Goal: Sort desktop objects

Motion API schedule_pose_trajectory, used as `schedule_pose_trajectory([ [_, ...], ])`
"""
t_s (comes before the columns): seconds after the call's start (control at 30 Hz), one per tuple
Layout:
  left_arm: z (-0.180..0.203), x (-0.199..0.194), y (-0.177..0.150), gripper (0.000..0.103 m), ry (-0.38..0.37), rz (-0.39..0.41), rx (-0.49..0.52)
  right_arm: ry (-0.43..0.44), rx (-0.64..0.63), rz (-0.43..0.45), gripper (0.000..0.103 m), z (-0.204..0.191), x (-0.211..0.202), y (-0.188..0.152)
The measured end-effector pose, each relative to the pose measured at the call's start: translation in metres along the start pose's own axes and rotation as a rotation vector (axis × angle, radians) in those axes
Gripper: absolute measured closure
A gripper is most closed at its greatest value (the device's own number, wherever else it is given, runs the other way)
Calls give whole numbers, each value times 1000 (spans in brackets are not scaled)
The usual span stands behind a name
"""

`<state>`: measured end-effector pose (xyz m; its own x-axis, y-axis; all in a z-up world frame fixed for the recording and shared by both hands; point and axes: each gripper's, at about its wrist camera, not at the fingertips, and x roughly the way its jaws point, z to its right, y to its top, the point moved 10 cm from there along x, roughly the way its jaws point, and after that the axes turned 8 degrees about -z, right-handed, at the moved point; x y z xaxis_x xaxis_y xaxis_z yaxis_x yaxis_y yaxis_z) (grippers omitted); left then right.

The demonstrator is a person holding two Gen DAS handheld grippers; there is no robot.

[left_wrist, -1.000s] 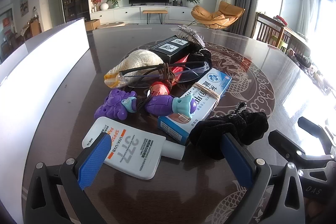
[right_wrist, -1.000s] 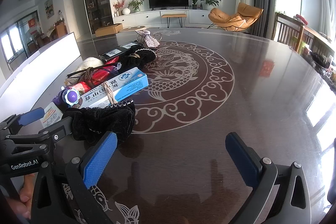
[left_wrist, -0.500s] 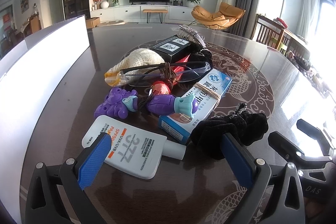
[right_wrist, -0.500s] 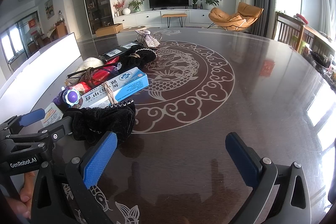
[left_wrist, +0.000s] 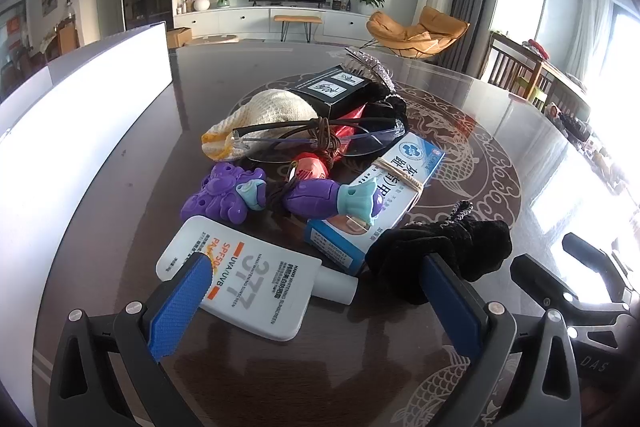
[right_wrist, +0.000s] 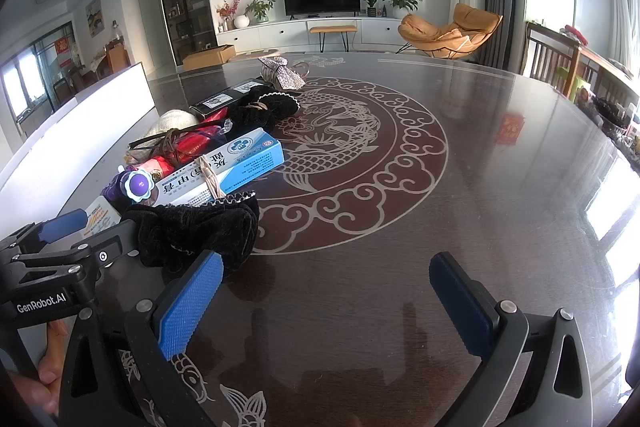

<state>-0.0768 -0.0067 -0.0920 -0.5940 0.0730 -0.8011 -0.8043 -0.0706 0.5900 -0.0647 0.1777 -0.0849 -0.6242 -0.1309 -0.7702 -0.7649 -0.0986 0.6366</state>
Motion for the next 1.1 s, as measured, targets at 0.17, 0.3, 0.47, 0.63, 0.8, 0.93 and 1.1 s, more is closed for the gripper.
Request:
schedule_pose_trajectory([
  [0.17,-1,1,0,0,0,1,-1,0,0,0,0,0,1,0],
  [0.3,-1,1,0,0,1,1,0,1,0,0,0,-1,1,0],
  [0.47,-1,1,0,0,0,0,-1,1,0,0,0,-1,1,0],
  [0.63,-1,1,-1,0,0,0,-1,1,0,-1,0,-1,1,0],
  [0.8,-1,1,-1,0,0,0,-1,2,0,-2,0,-2,1,0],
  [0.93,-1,1,-1,0,-1,0,-2,3,0,-3,0,-4,2,0],
  [1.1,-1,2,-1,0,-1,-1,-3,5,-1,-6,0,-11,1,-1],
])
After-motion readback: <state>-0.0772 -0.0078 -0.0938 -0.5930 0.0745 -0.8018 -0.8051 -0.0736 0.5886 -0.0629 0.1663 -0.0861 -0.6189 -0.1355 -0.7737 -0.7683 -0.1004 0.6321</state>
